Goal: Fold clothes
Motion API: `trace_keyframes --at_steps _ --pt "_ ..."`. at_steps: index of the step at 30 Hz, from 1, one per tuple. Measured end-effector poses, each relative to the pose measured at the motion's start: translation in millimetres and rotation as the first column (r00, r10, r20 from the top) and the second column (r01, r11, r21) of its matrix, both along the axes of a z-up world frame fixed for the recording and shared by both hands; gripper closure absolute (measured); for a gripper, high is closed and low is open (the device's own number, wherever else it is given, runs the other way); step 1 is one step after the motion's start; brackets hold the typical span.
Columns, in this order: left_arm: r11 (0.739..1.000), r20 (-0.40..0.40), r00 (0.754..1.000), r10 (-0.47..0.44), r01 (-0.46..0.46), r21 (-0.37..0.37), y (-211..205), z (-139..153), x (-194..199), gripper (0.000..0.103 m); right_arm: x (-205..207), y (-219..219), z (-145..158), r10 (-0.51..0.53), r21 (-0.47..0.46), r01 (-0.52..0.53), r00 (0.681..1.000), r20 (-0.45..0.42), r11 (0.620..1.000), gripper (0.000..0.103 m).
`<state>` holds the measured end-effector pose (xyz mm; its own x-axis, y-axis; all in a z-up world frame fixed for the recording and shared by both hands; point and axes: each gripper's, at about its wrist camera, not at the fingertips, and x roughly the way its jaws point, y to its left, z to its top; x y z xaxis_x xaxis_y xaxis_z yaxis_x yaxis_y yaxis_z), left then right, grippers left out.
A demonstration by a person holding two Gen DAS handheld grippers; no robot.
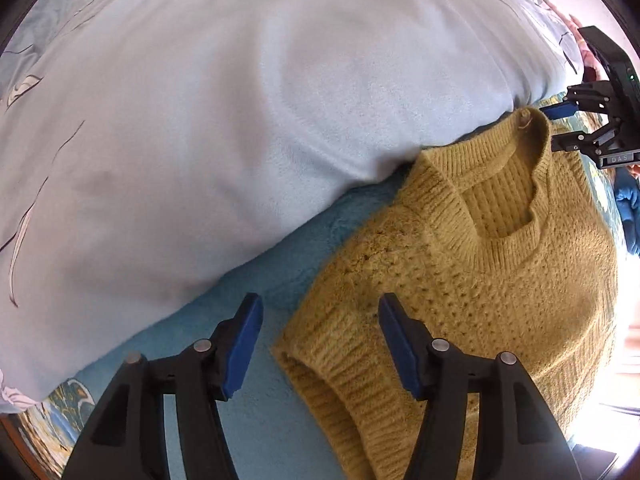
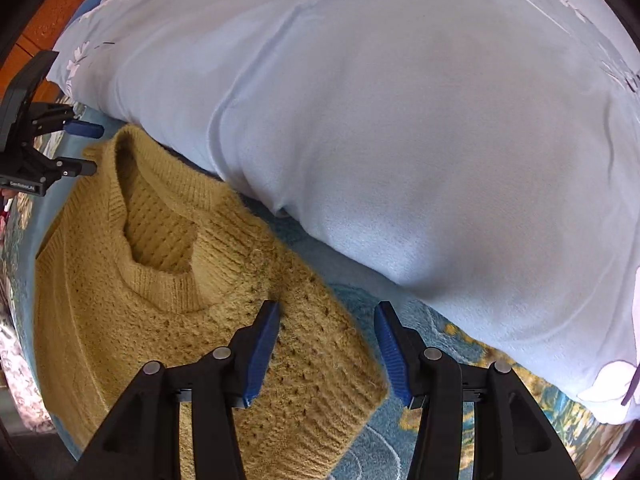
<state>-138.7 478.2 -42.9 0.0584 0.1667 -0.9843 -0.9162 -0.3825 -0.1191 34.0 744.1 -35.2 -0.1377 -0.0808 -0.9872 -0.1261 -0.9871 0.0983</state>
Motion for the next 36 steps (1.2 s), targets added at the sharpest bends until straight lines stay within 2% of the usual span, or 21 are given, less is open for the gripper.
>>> trace_keyframes --at_steps 4,5,6,7,9,10,11,12,16,23,24,25,26,28,29,31,36 --pt "1.0 0.057 0.998 0.015 -0.016 0.02 3 -2 -3 0.041 -4 4 -3 0.008 -0.018 -0.008 1.0 0.007 1.0 0.05" --pt "1.0 0.05 0.999 0.013 -0.014 0.025 3 -1 -2 0.042 -4 5 -3 0.008 -0.022 -0.007 1.0 0.009 1.0 0.05" --pt "0.999 0.045 0.999 0.011 -0.013 0.03 3 0 -1 0.053 -4 6 -3 0.007 -0.026 -0.007 1.0 0.01 1.0 0.052" --pt "0.999 0.051 0.999 0.01 -0.011 0.03 2 0 0 0.069 -4 8 -2 0.006 -0.031 -0.005 1.0 0.011 1.0 0.054" --pt "1.0 0.042 0.999 0.009 -0.01 0.027 0 1 3 0.08 -2 9 0 0.003 -0.033 -0.002 1.0 0.011 0.999 0.076" --pt "0.999 0.029 1.0 0.005 -0.006 0.031 -1 4 5 0.089 -1 9 2 0.003 -0.028 -0.002 1.0 0.012 1.0 0.082" --pt "0.999 0.023 1.0 0.012 -0.013 0.039 -3 7 6 0.09 0 8 4 0.004 -0.02 -0.004 1.0 0.011 1.0 0.089" --pt "0.999 0.017 1.0 0.02 -0.02 0.046 -5 10 7 0.091 2 8 7 0.005 -0.012 -0.005 1.0 0.008 1.0 0.091" --pt "0.995 -0.016 0.999 0.037 -0.035 0.091 -16 35 16 0.092 10 5 31 -0.004 0.024 0.005 0.999 -0.038 1.0 0.092" --pt "0.982 -0.052 0.998 0.036 -0.026 0.189 -43 108 48 0.092 49 -9 101 -0.022 0.064 0.032 0.988 -0.151 0.997 0.092" --pt "0.979 -0.059 0.997 0.041 -0.029 0.2 -5 116 51 0.093 58 -13 111 -0.026 0.066 0.037 0.986 -0.167 0.997 0.092" --pt "0.976 -0.061 0.997 0.046 -0.032 0.214 5 125 65 0.093 67 -18 122 -0.03 0.067 0.043 0.983 -0.183 0.997 0.092" --pt "0.973 -0.064 0.997 0.049 -0.033 0.227 -6 151 80 0.093 76 -23 132 -0.033 0.068 0.047 0.98 -0.198 0.997 0.092" --pt "0.967 -0.065 0.996 0.056 -0.038 0.253 -22 157 110 0.093 97 -38 152 -0.035 0.071 0.052 0.974 -0.224 0.996 0.092" --pt "0.964 -0.06 0.997 0.058 -0.04 0.264 -41 154 86 0.093 109 -51 160 -0.034 0.071 0.052 0.972 -0.233 0.996 0.092" --pt "0.961 -0.059 0.997 0.053 -0.035 0.275 -62 167 107 0.093 133 -81 169 -0.039 0.066 0.056 0.969 -0.242 0.996 0.092" --pt "0.963 -0.048 0.998 0.042 -0.028 0.267 -99 174 166 0.093 184 -131 168 -0.111 0.022 0.119 0.966 -0.234 0.993 0.092"
